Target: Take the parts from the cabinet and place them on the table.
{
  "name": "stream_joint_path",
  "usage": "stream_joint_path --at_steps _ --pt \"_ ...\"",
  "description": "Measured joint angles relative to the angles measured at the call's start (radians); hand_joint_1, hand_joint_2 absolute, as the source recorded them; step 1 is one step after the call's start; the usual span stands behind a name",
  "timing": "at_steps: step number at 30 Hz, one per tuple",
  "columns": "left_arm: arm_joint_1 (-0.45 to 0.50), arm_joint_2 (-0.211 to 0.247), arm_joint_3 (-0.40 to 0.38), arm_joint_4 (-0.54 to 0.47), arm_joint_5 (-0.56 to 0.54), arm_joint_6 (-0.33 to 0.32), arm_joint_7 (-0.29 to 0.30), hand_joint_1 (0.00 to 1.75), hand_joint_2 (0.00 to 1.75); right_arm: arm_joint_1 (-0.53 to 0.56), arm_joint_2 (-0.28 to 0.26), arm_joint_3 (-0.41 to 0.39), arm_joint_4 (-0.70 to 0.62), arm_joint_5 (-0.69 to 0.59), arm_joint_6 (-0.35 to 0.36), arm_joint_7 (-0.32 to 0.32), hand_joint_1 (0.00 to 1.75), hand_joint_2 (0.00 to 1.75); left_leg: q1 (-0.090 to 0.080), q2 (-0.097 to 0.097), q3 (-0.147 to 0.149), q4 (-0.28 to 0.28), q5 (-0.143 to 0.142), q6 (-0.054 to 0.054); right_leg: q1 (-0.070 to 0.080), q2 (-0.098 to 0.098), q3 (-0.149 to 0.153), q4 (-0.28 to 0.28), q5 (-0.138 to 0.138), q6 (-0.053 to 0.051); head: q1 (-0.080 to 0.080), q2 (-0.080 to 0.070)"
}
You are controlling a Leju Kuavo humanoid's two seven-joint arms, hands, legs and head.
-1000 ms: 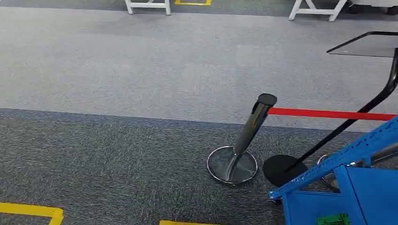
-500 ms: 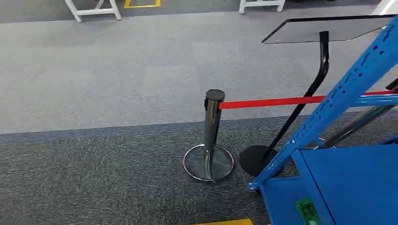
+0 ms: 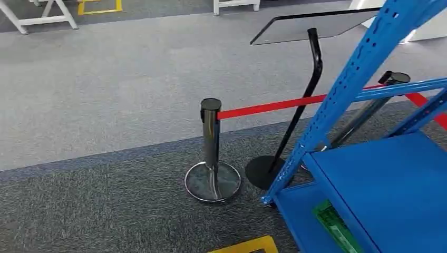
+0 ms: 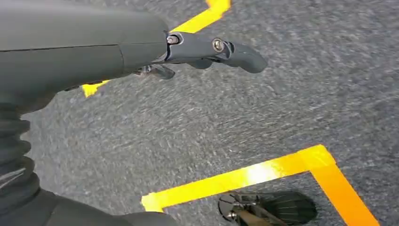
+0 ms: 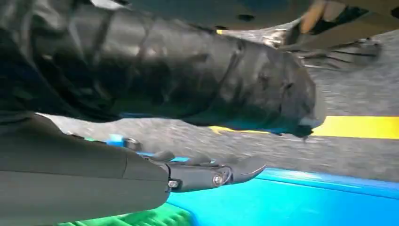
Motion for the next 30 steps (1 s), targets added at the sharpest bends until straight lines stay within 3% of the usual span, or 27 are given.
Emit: stream_joint_path --at_steps 1,2,3,4,7,8,9,10,12,13,14,15,16,17,18,19,21,23,24,25,26,27,28,29,30 --pt "-0.001 -0.001 0.000 0.000 -0.004 0.000 0.000 0.00 1.75 0.000 0.000 0.000 0.000 0.001 0.000 0.005 0.00 0.00 0.000 0.009 0.001 0.001 -0.001 -0.002 -0.001 -0.008 0.047 -0.084 0.038 -0.001 0.000 0.000" --pt "-0.002 -0.002 0.000 0.000 -0.004 0.000 0.000 0.00 1.75 -0.001 0.000 0.000 0.000 0.002 -0.001 0.007 0.00 0.00 0.000 0.020 0.003 0.004 -0.004 -0.007 0.000 -0.037 0.107 -0.186 0.073 -0.002 0.000 0.000" --pt "-0.002 0.000 0.000 0.000 -0.005 0.000 0.001 0.00 1.75 -0.006 0.000 0.000 0.000 0.003 -0.001 0.011 0.00 0.00 -0.004 0.029 0.005 0.006 -0.008 -0.013 0.006 -0.073 0.125 -0.221 0.057 -0.008 0.002 0.000" --pt "-0.002 -0.001 0.000 0.000 -0.005 0.001 0.002 0.00 1.75 -0.008 0.000 0.001 0.000 0.003 -0.002 0.011 0.00 0.00 -0.009 0.037 0.005 0.012 -0.013 -0.021 0.005 -0.061 0.133 -0.227 0.067 -0.016 -0.002 0.000" --pt "-0.009 -0.002 0.000 0.000 -0.007 0.002 0.004 0.00 1.75 -0.004 0.000 0.001 0.000 0.005 -0.004 0.024 0.00 0.00 -0.002 0.059 0.015 0.007 -0.011 -0.037 0.012 -0.033 0.116 -0.223 0.068 -0.032 -0.003 0.000" --pt "-0.010 -0.002 0.000 0.000 -0.007 0.002 0.004 0.00 1.75 -0.003 0.000 0.001 0.000 0.005 -0.004 0.024 0.00 0.00 0.003 0.056 0.015 0.012 -0.021 -0.046 0.005 -0.023 0.132 -0.233 0.074 -0.043 -0.002 0.000" --pt "-0.012 -0.003 0.000 0.000 -0.007 0.002 0.005 0.00 1.75 -0.003 0.000 0.001 0.000 0.005 -0.004 0.023 0.00 0.00 0.006 0.008 0.007 0.042 -0.048 -0.050 0.005 -0.015 0.133 -0.234 0.077 -0.047 -0.010 0.000" --pt "-0.011 -0.003 0.000 0.000 -0.007 0.002 0.006 0.00 1.75 -0.005 0.000 0.001 0.000 0.005 -0.004 0.022 0.00 0.00 0.006 -0.022 -0.021 0.108 -0.091 -0.049 0.005 -0.007 0.132 -0.234 0.080 -0.053 -0.013 0.000" --pt "-0.006 -0.003 0.001 0.001 -0.008 0.002 0.009 0.00 1.75 -0.008 0.001 0.002 0.000 0.005 -0.004 0.022 0.00 0.00 0.006 -0.046 -0.090 0.267 -0.163 -0.049 0.008 0.018 0.130 -0.233 0.081 -0.055 -0.018 0.000" --pt "-0.004 -0.003 0.001 0.001 -0.010 0.002 0.009 0.00 1.75 -0.006 0.001 0.002 0.000 0.005 -0.004 0.023 0.00 0.00 0.005 -0.049 -0.115 0.321 -0.175 -0.047 0.011 0.031 0.130 -0.232 0.081 -0.056 -0.020 0.000" --pt "-0.003 -0.003 0.001 0.001 -0.010 0.002 0.009 0.00 1.75 -0.004 0.001 0.002 0.000 0.005 -0.004 0.026 0.00 0.00 0.005 -0.050 -0.118 0.321 -0.159 -0.044 0.013 0.045 0.130 -0.232 0.081 -0.056 -0.021 0.000" --pt "-0.003 -0.004 0.001 0.002 -0.010 0.002 0.009 0.00 1.75 -0.003 0.001 0.002 0.000 0.005 -0.004 0.029 0.00 0.00 0.004 -0.052 -0.101 0.277 -0.121 -0.039 0.015 0.059 0.131 -0.230 0.081 -0.056 -0.020 0.000" --pt "-0.003 -0.003 0.001 0.002 -0.010 0.002 0.009 0.00 1.75 -0.003 0.001 0.002 0.000 0.006 -0.004 0.031 0.00 0.00 0.003 -0.058 -0.069 0.200 -0.073 -0.033 0.016 0.072 0.131 -0.228 0.081 -0.056 -0.020 0.000" --pt "-0.003 -0.003 0.001 0.002 -0.010 0.002 0.009 0.00 1.75 -0.004 0.001 0.003 0.000 0.007 -0.004 0.031 0.00 0.00 0.001 -0.076 -0.028 0.103 -0.022 -0.027 0.016 0.086 0.132 -0.226 0.081 -0.056 -0.020 0.000" --pt "-0.003 -0.002 0.001 0.002 -0.012 0.002 0.009 0.00 1.75 -0.004 0.003 0.004 0.000 0.008 -0.004 0.035 0.00 0.00 0.001 -0.134 -0.002 0.039 -0.008 -0.021 0.013 0.095 0.128 -0.225 0.081 -0.055 -0.019 0.000" --pt "-0.002 -0.001 0.001 0.002 -0.013 0.002 0.009 0.00 1.75 -0.008 0.003 0.005 0.000 0.008 -0.004 0.040 0.00 0.00 0.005 -0.159 0.002 0.020 -0.014 -0.019 0.018 0.109 0.121 -0.219 0.082 -0.048 -0.019 0.000" --pt "-0.003 0.000 0.001 0.002 -0.013 0.003 0.010 0.00 1.75 -0.005 0.003 0.005 0.000 0.011 -0.004 0.040 0.00 0.00 -0.003 -0.138 0.001 0.022 -0.014 -0.018 0.007 0.131 0.110 -0.222 0.089 -0.032 -0.020 0.000" --pt "-0.006 0.002 0.001 0.002 -0.013 0.003 0.010 0.00 1.75 0.001 0.003 0.006 0.000 0.011 -0.004 0.040 0.00 0.00 0.002 -0.114 0.005 0.003 -0.003 -0.006 0.007 0.149 0.095 -0.226 0.093 -0.017 -0.019 0.000" --pt "-0.008 0.001 0.001 0.002 -0.013 0.003 0.010 0.00 1.75 0.002 0.003 0.006 0.000 0.011 -0.004 0.040 0.00 0.00 0.001 -0.096 0.010 -0.004 0.002 -0.001 0.009 0.093 0.091 -0.207 0.076 -0.017 -0.018 0.000" --pt "-0.007 0.000 0.001 0.002 -0.013 0.003 0.009 0.00 1.75 -0.001 0.003 0.006 0.000 0.011 -0.004 0.040 0.00 0.00 0.001 -0.084 0.010 -0.007 0.002 0.005 0.011 0.042 0.065 -0.152 0.036 -0.013 -0.008 0.000" --pt "-0.003 0.000 0.002 0.003 -0.013 0.002 0.009 0.00 1.75 -0.005 0.003 0.006 0.000 0.011 -0.004 0.040 0.00 0.00 -0.001 -0.068 0.009 -0.006 0.002 0.005 0.010 0.022 0.029 -0.076 -0.005 -0.009 -0.003 0.000" --pt "-0.001 0.000 0.002 0.003 -0.013 0.003 0.009 0.00 1.75 -0.007 0.003 0.007 0.000 0.011 -0.004 0.040 0.00 0.00 -0.002 -0.049 0.008 -0.006 0.001 0.006 0.009 0.013 -0.011 0.009 -0.042 -0.005 -0.003 0.000" --pt "0.000 0.000 0.002 0.003 -0.013 0.003 0.009 0.00 1.75 -0.006 0.003 0.008 0.000 0.011 -0.004 0.040 0.00 0.00 -0.003 -0.032 0.008 -0.006 0.000 0.007 0.007 0.011 -0.041 0.074 -0.063 -0.001 -0.003 0.000" --pt "-0.001 0.000 0.002 0.003 -0.015 0.002 0.009 0.00 1.75 -0.004 0.003 0.008 0.000 0.011 -0.004 0.043 0.00 0.00 -0.003 -0.018 0.008 -0.006 0.000 0.007 0.004 0.009 -0.045 0.089 -0.057 0.002 -0.003 0.000" --pt "-0.003 0.000 0.002 0.003 -0.017 0.003 0.009 0.00 1.75 -0.001 0.003 0.008 0.000 0.011 -0.003 0.046 0.00 0.00 -0.003 -0.008 0.009 -0.006 -0.001 0.005 0.003 0.005 -0.025 0.057 -0.032 0.005 -0.003 0.000"
